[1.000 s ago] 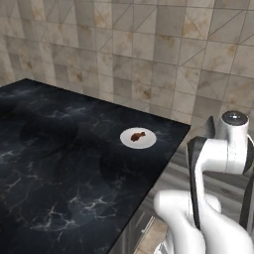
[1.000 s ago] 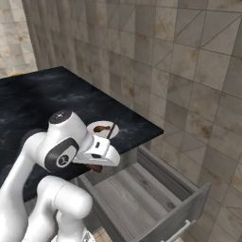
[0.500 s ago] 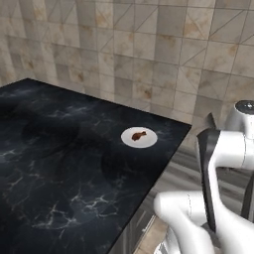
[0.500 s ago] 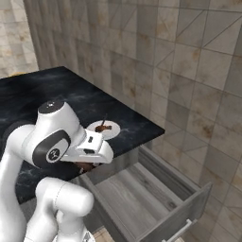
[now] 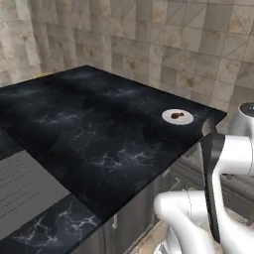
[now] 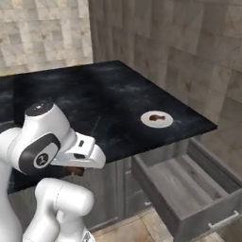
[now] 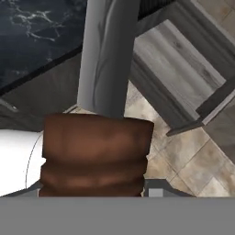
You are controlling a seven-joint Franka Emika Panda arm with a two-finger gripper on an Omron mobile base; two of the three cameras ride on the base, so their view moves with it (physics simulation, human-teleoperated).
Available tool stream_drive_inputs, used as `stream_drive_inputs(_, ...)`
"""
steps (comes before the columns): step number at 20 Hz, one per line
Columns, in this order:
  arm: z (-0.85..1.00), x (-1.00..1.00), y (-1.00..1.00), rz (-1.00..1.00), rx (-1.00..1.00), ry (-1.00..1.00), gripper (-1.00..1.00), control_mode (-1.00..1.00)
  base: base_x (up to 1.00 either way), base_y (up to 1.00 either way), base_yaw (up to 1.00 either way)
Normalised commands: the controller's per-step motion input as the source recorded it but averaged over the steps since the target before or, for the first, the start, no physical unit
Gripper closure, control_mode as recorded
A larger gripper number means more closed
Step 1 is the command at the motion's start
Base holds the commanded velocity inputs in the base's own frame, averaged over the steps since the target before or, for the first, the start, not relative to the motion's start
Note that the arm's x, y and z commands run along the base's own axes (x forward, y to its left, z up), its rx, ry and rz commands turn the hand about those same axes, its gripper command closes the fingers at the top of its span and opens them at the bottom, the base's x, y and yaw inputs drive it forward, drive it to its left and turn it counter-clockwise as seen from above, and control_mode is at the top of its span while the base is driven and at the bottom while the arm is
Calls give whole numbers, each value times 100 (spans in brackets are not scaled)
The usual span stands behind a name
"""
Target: Pick up the knife from the drawer and place it on the cutting board. Then place the meat from the plate to the cutting board.
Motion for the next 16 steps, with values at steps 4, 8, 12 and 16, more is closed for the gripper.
stream_drive_inputs(4,0,0,0,0,0,0,100,100,0,0,100)
stream_drive_inputs(8,0,0,0,0,0,0,100,100,0,1,100)
stream_drive_inputs(12,0,0,0,0,0,0,100,100,5,96,46)
stream_drive_inputs(16,0,0,0,0,0,0,100,100,5,100,2)
